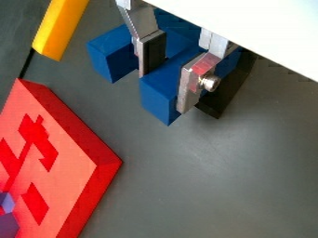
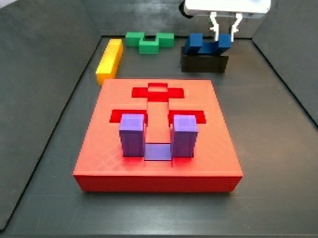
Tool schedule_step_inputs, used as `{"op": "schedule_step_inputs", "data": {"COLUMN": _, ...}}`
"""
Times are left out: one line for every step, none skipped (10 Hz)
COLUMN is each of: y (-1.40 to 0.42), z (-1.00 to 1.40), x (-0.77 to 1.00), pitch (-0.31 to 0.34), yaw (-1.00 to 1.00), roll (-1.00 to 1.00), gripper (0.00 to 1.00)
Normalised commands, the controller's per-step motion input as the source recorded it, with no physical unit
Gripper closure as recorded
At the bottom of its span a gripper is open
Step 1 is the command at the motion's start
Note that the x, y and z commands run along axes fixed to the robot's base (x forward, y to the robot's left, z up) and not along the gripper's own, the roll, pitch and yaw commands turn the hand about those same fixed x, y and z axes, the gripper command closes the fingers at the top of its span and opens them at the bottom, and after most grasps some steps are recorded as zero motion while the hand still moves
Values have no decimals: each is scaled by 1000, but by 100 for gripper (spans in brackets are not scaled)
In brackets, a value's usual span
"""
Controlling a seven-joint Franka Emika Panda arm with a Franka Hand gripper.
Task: Pick up the blue object. Move up. Place the blue object on the fixture. Regrasp the blue object. Move to above the board. Insert the blue object.
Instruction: Place the blue object on the fixture, then regrasp the blue object.
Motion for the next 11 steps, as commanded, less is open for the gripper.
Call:
{"op": "schedule_step_inputs", "data": {"y": -37, "z": -209, "x": 0, "pitch": 0, "yaw": -37, "roll": 214, "gripper": 100}}
{"op": "schedule_step_inputs", "data": {"y": -14, "z": -269, "x": 23, "pitch": 0, "yaw": -11, "roll": 260, "gripper": 100}}
{"op": "schedule_step_inputs", "data": {"y": 0, "z": -209, "x": 29, "pitch": 0, "yaw": -17, "roll": 240, "gripper": 100}}
{"op": "schedule_step_inputs", "data": {"y": 0, "z": -69, "x": 29, "pitch": 6, "yaw": -31, "roll": 134, "gripper": 100}}
{"op": "schedule_step_inputs", "data": {"y": 0, "z": 6, "x": 0, "pitch": 9, "yaw": -54, "roll": 0, "gripper": 100}}
{"op": "schedule_step_inputs", "data": {"y": 0, "z": 0, "x": 0, "pitch": 0, "yaw": 0, "roll": 0, "gripper": 100}}
{"op": "schedule_step_inputs", "data": {"y": 0, "z": 0, "x": 0, "pitch": 0, "yaw": 0, "roll": 0, "gripper": 0}}
{"op": "schedule_step_inputs", "data": {"y": 0, "z": 0, "x": 31, "pitch": 0, "yaw": 0, "roll": 0, "gripper": 0}}
{"op": "schedule_step_inputs", "data": {"y": 71, "z": 269, "x": 43, "pitch": 120, "yaw": 0, "roll": -114, "gripper": 0}}
{"op": "schedule_step_inputs", "data": {"y": 240, "z": 589, "x": 43, "pitch": 151, "yaw": 0, "roll": -360, "gripper": 0}}
{"op": "schedule_step_inputs", "data": {"y": 240, "z": 583, "x": 137, "pitch": 171, "yaw": -9, "roll": -394, "gripper": 0}}
